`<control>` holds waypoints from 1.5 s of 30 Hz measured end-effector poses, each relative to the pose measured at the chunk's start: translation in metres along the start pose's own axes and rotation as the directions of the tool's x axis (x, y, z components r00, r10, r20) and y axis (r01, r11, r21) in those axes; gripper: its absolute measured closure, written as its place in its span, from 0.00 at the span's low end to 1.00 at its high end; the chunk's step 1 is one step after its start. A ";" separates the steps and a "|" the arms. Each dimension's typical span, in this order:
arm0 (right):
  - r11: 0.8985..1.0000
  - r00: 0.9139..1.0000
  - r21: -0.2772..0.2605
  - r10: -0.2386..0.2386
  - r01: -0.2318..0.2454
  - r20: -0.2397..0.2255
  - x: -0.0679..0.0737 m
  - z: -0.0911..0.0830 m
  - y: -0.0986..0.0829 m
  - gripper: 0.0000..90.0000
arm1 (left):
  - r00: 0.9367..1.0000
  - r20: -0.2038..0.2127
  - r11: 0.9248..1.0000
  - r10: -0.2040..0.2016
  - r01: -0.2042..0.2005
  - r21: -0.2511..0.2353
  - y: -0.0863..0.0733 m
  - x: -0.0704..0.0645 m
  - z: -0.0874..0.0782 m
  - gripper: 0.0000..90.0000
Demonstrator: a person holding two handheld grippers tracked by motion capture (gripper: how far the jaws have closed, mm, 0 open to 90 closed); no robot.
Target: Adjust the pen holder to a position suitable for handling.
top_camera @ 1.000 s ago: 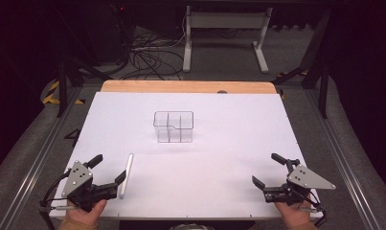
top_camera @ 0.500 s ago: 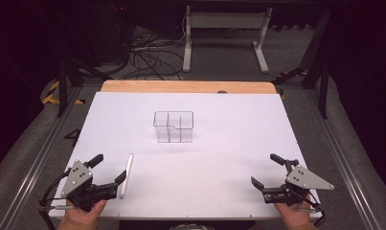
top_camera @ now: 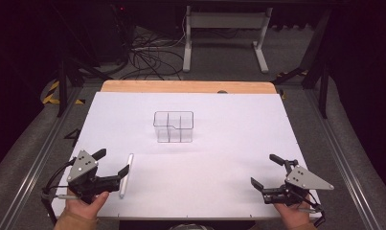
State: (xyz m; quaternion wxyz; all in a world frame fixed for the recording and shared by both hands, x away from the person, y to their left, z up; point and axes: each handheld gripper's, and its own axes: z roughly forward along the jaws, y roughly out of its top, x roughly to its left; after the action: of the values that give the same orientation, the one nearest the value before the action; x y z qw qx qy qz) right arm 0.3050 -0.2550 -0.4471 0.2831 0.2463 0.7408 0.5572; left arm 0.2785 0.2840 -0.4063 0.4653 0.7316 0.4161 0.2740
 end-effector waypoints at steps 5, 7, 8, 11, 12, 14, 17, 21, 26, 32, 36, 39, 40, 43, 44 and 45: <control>1.000 1.000 0.007 0.006 -0.006 -0.002 0.000 0.000 -0.001 0.03 | 1.000 0.015 1.000 -0.022 0.021 0.012 0.009 0.005 0.007 0.09; 1.000 1.000 0.007 0.003 -0.003 -0.005 0.000 0.000 -0.001 0.03 | 0.999 0.021 0.999 -0.029 0.029 0.012 0.011 0.005 0.010 0.07; 1.000 1.000 0.009 0.004 -0.004 -0.007 0.000 0.001 -0.001 0.03 | 0.999 0.029 0.999 -0.033 0.033 0.015 0.012 0.005 0.010 0.07; 1.000 1.000 0.011 -0.001 0.001 -0.011 0.001 0.001 -0.001 0.03 | 0.998 0.040 0.999 -0.046 0.046 0.007 0.014 0.006 0.012 0.07; 1.000 1.000 0.012 -0.002 0.002 -0.010 0.001 0.001 -0.001 0.03 | 0.998 0.043 0.999 -0.049 0.048 0.009 0.015 0.006 0.012 0.07; 1.000 1.000 0.012 -0.003 0.003 -0.010 0.001 0.001 -0.001 0.03 | 0.997 0.050 0.999 -0.052 0.051 0.016 0.017 0.006 0.014 0.07; 1.000 1.000 0.012 0.000 0.000 -0.015 0.001 0.001 -0.002 0.03 | 0.997 0.053 0.999 -0.048 0.047 0.027 0.023 0.007 0.015 0.07; 1.000 1.000 0.025 0.007 -0.006 -0.028 0.002 0.004 -0.003 0.03 | 0.991 0.075 0.993 -0.112 0.110 0.031 0.025 0.010 0.015 0.11; 1.000 0.999 0.025 -0.009 0.010 -0.041 0.004 0.006 -0.002 0.03 | 0.991 0.070 0.993 -0.112 0.108 0.055 0.030 0.010 0.017 0.11; 1.000 0.999 0.026 -0.001 0.002 -0.041 0.003 0.005 -0.003 0.03 | 0.996 0.041 0.994 -0.077 0.074 0.080 0.037 0.010 0.020 0.13; 1.000 0.999 0.023 -0.004 0.005 -0.042 0.003 0.005 -0.002 0.04 | 0.996 0.044 0.993 -0.075 0.071 0.097 0.039 0.008 0.021 0.17; 1.000 0.999 0.023 -0.002 0.003 -0.042 0.003 0.005 -0.002 0.04 | 0.996 0.043 0.990 -0.076 0.070 0.119 0.041 0.007 0.021 0.18; 1.000 0.999 0.025 -0.002 0.003 -0.043 0.003 0.005 -0.002 0.04 | 0.997 0.040 0.989 -0.073 0.067 0.129 0.041 0.007 0.022 0.18; 0.999 0.999 0.032 -0.002 0.003 -0.045 0.003 0.005 -0.002 0.04 | 0.997 0.031 0.984 -0.066 0.060 0.169 0.043 0.005 0.025 0.18; 1.000 0.999 0.028 0.001 0.001 -0.045 0.003 0.006 -0.002 0.04 | 0.998 0.023 0.980 -0.058 0.053 0.194 0.044 0.006 0.027 0.18; 1.000 0.999 0.026 0.001 0.001 -0.048 0.003 0.006 -0.002 0.04 | 0.997 0.024 0.973 -0.068 0.061 0.220 0.045 0.005 0.028 0.19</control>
State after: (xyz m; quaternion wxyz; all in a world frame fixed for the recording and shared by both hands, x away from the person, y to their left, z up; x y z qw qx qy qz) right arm 0.3070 -0.2496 -0.4505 0.2620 0.2364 0.7544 0.5535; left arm 0.3190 0.2662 -0.3769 0.3967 0.7688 0.4601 0.1997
